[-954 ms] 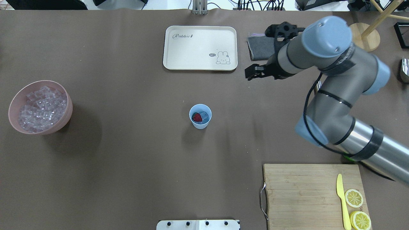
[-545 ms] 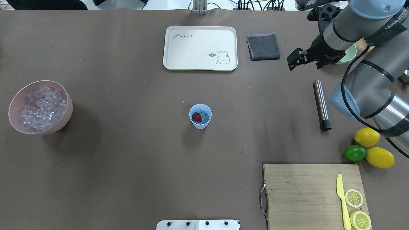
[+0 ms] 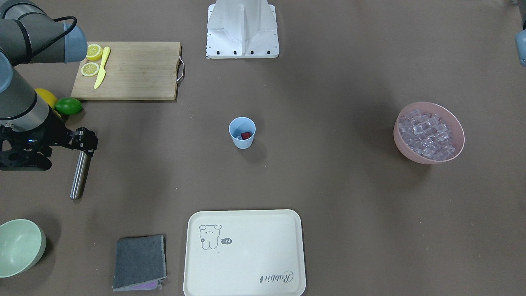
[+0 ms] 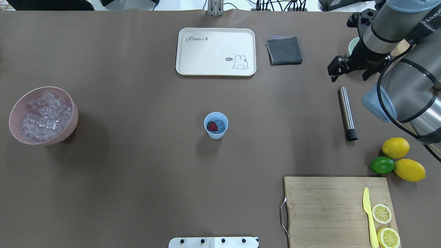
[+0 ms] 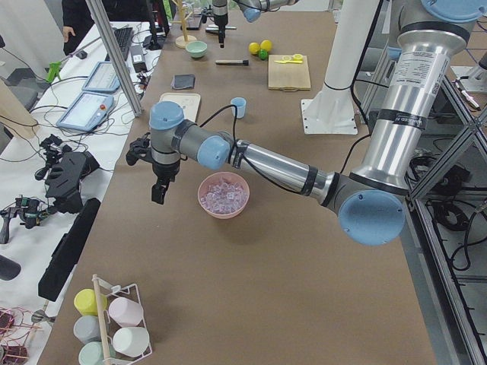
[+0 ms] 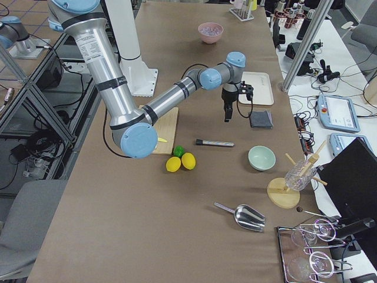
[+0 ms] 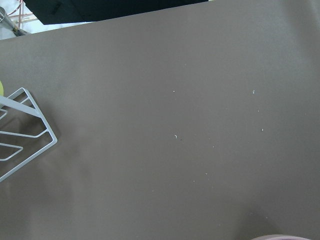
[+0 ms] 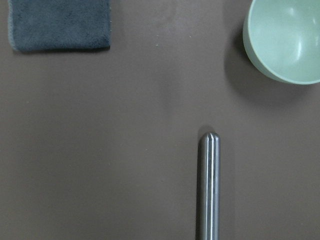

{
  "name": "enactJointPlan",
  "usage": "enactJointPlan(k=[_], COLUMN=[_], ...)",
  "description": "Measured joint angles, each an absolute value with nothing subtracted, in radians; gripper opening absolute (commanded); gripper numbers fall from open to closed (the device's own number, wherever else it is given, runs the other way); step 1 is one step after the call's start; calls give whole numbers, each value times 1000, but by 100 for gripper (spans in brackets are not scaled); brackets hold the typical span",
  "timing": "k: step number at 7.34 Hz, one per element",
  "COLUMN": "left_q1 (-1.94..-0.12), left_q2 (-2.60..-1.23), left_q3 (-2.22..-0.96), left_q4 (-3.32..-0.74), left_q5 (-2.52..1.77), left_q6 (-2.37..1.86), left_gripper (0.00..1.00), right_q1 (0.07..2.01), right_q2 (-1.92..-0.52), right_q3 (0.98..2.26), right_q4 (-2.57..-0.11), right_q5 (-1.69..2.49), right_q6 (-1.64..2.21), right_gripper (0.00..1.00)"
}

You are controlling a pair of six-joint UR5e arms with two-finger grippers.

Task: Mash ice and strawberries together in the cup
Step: 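Move the right gripper over the upright steel pestle, then lower the right gripper around the pestle top and close it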

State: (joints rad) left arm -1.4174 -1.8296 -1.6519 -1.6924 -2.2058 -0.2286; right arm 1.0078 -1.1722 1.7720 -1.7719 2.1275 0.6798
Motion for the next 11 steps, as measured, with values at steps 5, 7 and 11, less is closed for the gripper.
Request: enactJointPlan(k=[5,7,11], left_q1=[-1410,-1408,-1403], left_q2=[-1808,-1807,-1843], left_q3=[-1630,-1625,-1594], left_q4=[-1846,-1873,-1875], left_q5=[-2155,-2153,-2152], left_q6=[-223,-222,-223], left_gripper=[98,98,98], right_q1=[1017,1013,993], right_q2=[-1175,-1165,-1168], right_q3=[1590,1486,1441], right_q4=[-1689,-1568,-1524], right_q5=[2225,2251,2252], right_q6=[671,672,658], right_gripper=[100,99,99])
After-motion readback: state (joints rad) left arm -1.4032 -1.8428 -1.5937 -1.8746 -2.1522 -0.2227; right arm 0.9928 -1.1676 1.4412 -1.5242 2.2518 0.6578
